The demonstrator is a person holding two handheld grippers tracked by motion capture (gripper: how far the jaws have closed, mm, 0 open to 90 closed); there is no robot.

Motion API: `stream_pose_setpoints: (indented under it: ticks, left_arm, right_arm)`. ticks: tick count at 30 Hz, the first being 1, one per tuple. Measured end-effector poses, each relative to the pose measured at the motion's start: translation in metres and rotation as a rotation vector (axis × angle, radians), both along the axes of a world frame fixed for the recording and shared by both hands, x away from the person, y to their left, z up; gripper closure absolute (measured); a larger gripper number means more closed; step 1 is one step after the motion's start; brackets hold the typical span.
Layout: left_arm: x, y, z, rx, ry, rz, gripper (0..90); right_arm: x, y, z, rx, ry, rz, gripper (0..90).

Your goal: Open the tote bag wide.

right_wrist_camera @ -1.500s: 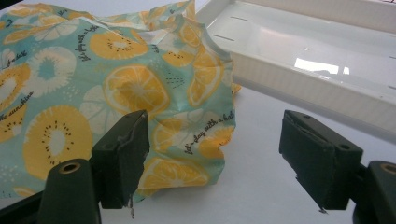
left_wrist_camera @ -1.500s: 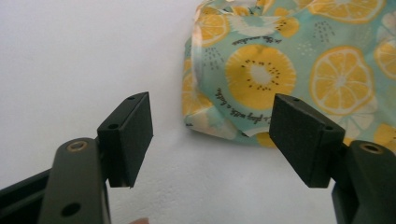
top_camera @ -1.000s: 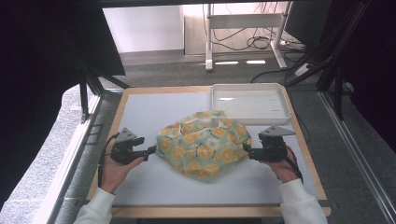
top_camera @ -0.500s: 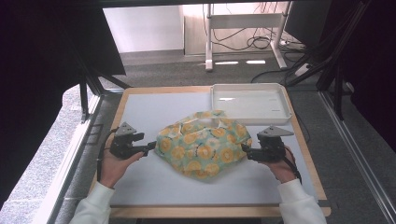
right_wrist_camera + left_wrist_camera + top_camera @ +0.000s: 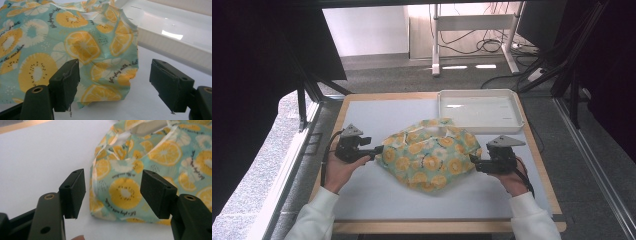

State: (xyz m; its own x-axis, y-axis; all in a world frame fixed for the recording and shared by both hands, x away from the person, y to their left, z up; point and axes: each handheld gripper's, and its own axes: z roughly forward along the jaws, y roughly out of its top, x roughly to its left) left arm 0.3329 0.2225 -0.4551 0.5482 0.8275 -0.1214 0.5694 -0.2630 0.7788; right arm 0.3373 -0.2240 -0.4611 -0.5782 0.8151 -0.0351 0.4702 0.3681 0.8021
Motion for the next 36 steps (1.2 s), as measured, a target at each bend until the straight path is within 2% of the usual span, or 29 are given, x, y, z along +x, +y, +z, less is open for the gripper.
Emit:
stream_pose_setpoints:
  ticks: [4,12,23,29,36]
  left_arm:
    - [0.009,-0.008,0.004,0.016,-0.007,-0.008,37.3]
    - [0.019,-0.012,0.004,0.005,-0.001,-0.008,37.4]
    - [0.031,-0.017,0.005,0.014,0.002,-0.018,37.8]
    - [0.039,-0.019,0.006,-0.006,0.0,-0.018,38.2]
    - [0.049,-0.022,0.004,-0.003,0.006,-0.016,37.8]
  right_arm:
    - [0.0,0.0,-0.001,-0.002,0.006,-0.008,23.9]
    - [0.001,-0.002,-0.002,-0.004,0.013,-0.007,24.2]
    - [0.003,-0.003,-0.004,-0.005,0.031,-0.018,24.2]
    - [0.003,-0.001,-0.005,-0.01,0.034,-0.003,24.2]
    - [0.003,-0.002,-0.006,-0.01,0.035,-0.013,24.2]
